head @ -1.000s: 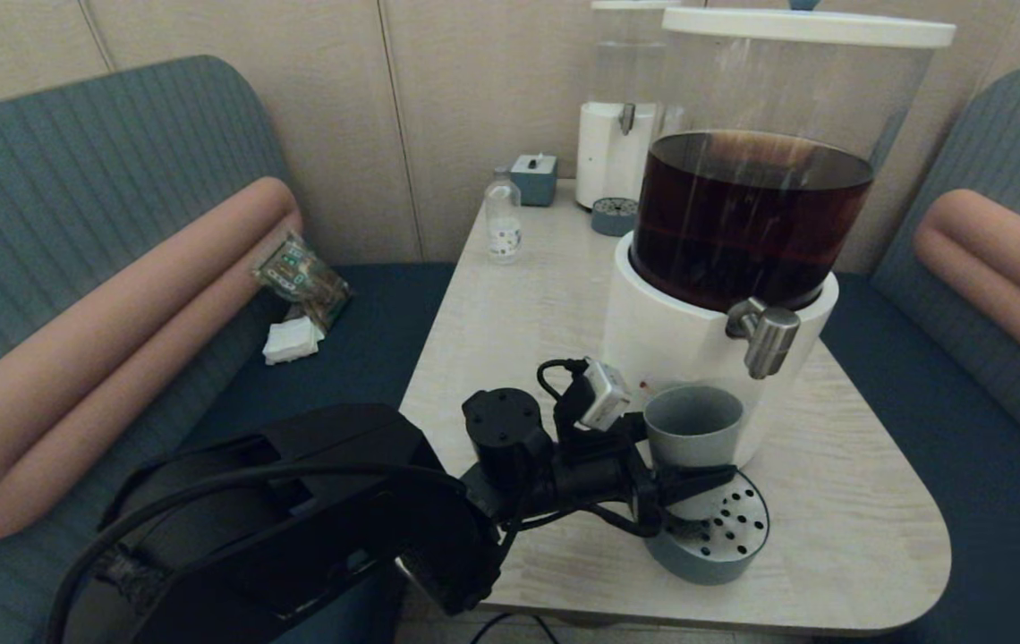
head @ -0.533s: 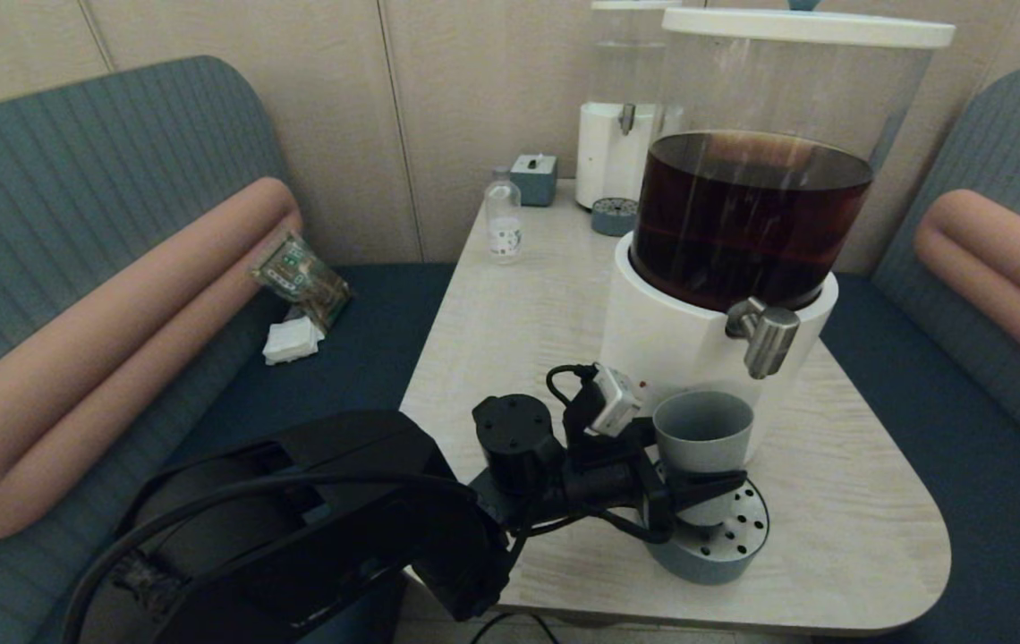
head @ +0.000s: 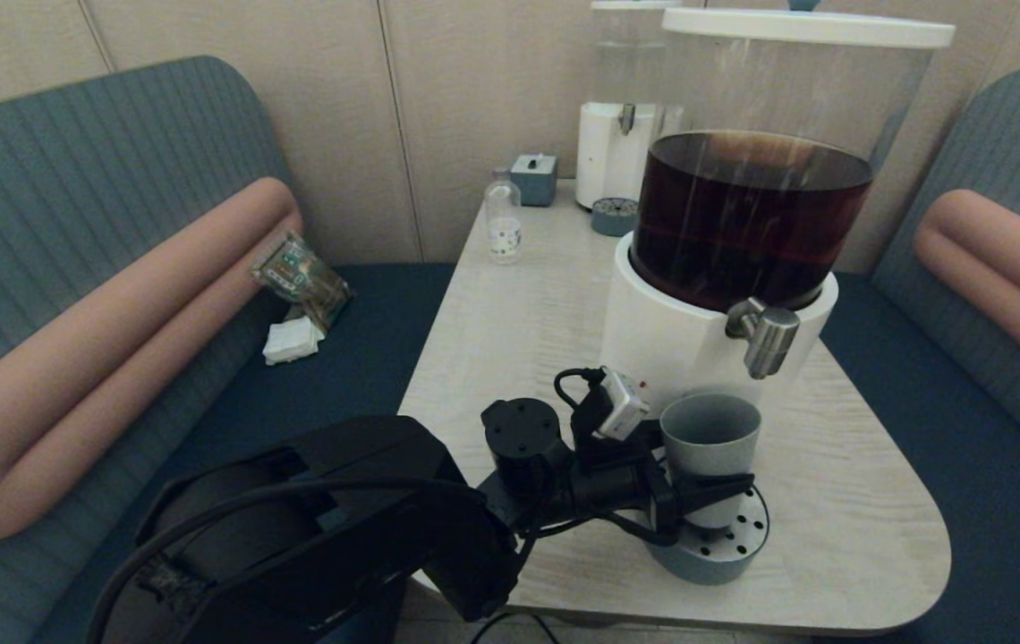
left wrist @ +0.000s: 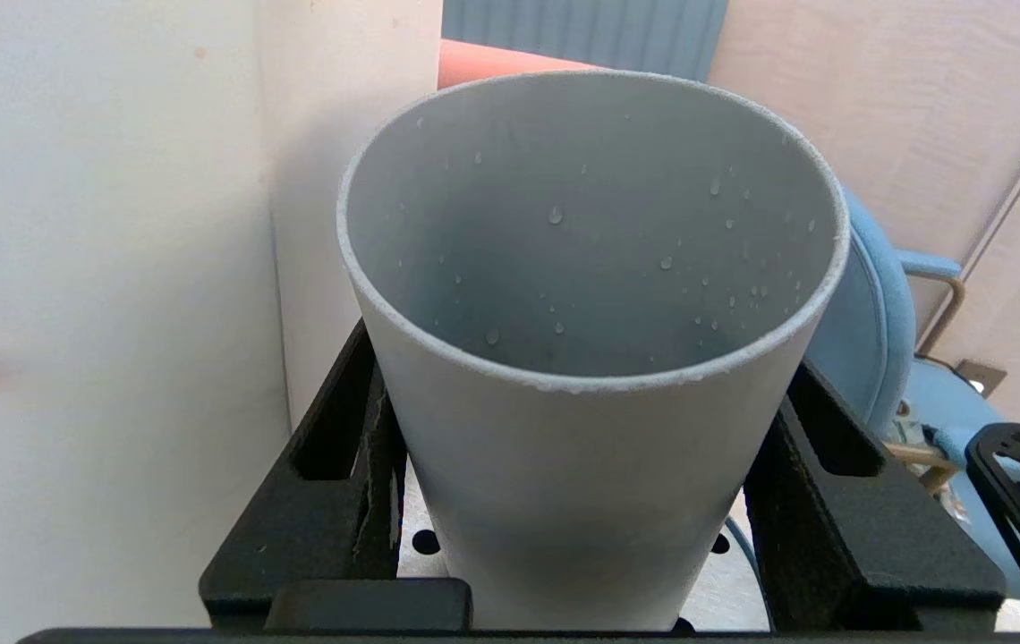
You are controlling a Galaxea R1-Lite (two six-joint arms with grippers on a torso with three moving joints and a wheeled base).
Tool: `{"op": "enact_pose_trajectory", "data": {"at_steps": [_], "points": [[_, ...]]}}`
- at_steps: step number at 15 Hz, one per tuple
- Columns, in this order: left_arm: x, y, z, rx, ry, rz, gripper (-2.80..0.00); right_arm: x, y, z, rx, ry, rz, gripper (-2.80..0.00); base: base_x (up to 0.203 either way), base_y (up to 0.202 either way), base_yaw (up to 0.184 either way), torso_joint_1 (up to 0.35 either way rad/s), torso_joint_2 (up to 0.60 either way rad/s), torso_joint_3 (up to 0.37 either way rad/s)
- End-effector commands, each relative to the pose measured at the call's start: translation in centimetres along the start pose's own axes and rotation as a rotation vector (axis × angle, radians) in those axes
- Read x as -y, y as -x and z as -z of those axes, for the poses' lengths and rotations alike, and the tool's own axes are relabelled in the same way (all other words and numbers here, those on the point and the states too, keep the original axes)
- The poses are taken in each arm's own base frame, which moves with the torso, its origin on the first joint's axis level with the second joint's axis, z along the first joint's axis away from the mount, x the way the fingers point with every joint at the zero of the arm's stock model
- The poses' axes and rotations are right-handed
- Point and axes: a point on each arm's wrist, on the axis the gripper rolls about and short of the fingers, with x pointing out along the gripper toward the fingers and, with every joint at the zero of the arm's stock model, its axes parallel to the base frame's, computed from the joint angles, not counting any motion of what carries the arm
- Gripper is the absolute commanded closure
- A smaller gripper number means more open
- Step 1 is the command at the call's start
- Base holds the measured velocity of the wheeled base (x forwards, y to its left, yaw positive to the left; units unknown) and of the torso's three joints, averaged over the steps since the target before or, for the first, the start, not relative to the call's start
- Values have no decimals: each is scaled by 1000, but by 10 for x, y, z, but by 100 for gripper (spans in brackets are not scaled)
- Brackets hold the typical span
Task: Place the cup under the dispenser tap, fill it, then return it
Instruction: Place it under the water dispenser
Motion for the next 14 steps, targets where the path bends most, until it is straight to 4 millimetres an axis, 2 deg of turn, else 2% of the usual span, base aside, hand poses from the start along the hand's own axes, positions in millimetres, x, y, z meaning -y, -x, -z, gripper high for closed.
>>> {"op": "enact_pose_trajectory", "data": {"at_steps": [1,6,7,14], "points": [[0,0,4,-2,3,4,0,0,0,0,3,1,-1,0,0,0,0,0,0,0],[0,0,6,-4,1,4,0,0,0,0,1,1,-1,0,0,0,0,0,0,0],[0,0,6,-3,2,4,-280,0,0,0,3,1,-1,0,0,0,0,0,0,0],[4,-2,5,-5,12,8,-280,0,0,0,3,1,-1,0,0,0,0,0,0,0]]}}
